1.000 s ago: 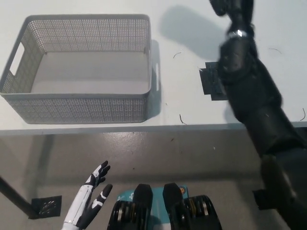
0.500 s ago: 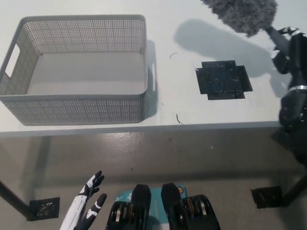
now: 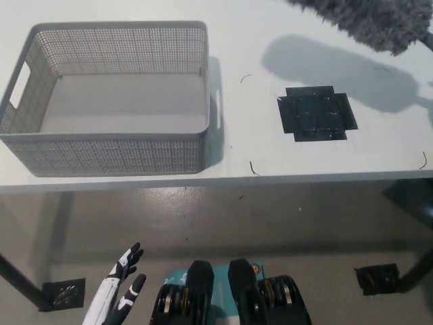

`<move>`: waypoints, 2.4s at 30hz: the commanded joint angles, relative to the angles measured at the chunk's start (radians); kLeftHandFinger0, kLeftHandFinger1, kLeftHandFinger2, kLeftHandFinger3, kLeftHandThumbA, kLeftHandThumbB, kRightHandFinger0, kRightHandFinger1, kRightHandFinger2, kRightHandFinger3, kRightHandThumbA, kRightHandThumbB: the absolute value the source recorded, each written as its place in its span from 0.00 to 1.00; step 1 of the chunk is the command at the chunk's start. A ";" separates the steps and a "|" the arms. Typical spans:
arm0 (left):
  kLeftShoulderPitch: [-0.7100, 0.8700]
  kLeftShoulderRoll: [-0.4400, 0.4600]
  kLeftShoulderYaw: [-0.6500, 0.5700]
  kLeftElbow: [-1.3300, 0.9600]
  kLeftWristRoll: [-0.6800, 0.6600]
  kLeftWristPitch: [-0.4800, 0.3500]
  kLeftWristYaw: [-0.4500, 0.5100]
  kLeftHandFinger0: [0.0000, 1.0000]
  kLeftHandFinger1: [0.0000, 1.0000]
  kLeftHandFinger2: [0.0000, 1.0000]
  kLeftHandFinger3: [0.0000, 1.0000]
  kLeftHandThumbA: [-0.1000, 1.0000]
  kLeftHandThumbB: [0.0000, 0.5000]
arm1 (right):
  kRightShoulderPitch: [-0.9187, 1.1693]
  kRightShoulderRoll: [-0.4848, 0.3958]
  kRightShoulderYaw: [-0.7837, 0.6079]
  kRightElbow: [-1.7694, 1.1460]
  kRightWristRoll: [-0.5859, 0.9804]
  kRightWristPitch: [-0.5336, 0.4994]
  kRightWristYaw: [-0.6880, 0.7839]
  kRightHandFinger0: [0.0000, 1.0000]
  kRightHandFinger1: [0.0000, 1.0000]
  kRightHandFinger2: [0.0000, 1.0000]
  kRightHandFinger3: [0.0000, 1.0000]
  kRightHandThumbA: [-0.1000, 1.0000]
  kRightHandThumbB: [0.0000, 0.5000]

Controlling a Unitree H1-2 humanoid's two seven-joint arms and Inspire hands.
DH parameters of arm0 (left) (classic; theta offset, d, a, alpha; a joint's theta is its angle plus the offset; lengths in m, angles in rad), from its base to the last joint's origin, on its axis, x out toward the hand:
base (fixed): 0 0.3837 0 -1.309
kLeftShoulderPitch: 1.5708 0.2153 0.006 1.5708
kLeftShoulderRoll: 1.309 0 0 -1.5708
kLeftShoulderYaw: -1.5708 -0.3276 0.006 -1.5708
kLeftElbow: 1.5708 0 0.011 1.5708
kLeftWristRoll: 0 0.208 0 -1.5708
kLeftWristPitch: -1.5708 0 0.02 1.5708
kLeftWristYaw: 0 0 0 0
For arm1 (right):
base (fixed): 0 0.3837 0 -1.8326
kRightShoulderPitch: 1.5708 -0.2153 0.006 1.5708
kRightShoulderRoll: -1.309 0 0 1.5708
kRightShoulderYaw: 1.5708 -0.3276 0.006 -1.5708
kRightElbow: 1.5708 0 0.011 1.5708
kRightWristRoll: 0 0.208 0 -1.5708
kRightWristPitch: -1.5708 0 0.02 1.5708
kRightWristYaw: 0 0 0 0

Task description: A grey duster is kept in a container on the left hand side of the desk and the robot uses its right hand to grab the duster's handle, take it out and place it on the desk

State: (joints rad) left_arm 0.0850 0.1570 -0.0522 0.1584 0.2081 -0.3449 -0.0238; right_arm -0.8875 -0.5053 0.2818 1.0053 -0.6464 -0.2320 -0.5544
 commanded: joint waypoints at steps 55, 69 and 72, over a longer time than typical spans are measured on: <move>-0.017 0.016 0.019 -0.048 -0.031 0.021 -0.003 1.00 1.00 1.00 1.00 0.64 0.17 | -0.339 -0.261 -0.441 -0.820 1.670 0.702 1.003 1.00 1.00 1.00 1.00 1.00 1.00; -0.020 0.016 0.017 -0.042 -0.025 0.026 -0.002 1.00 1.00 1.00 1.00 0.55 0.17 | -0.375 -0.133 -0.675 -1.114 1.843 0.702 0.640 1.00 1.00 1.00 1.00 1.00 1.00; -0.020 0.014 0.017 -0.043 -0.029 0.027 -0.003 1.00 1.00 1.00 1.00 0.50 0.16 | -0.383 -0.108 -0.710 -1.156 1.842 0.699 0.591 1.00 1.00 1.00 1.00 1.00 1.00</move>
State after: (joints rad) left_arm 0.0815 0.1569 -0.0504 0.1630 0.2063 -0.3192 -0.0238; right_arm -0.8410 -0.5020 0.2360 0.7058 -0.1895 0.1180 0.2186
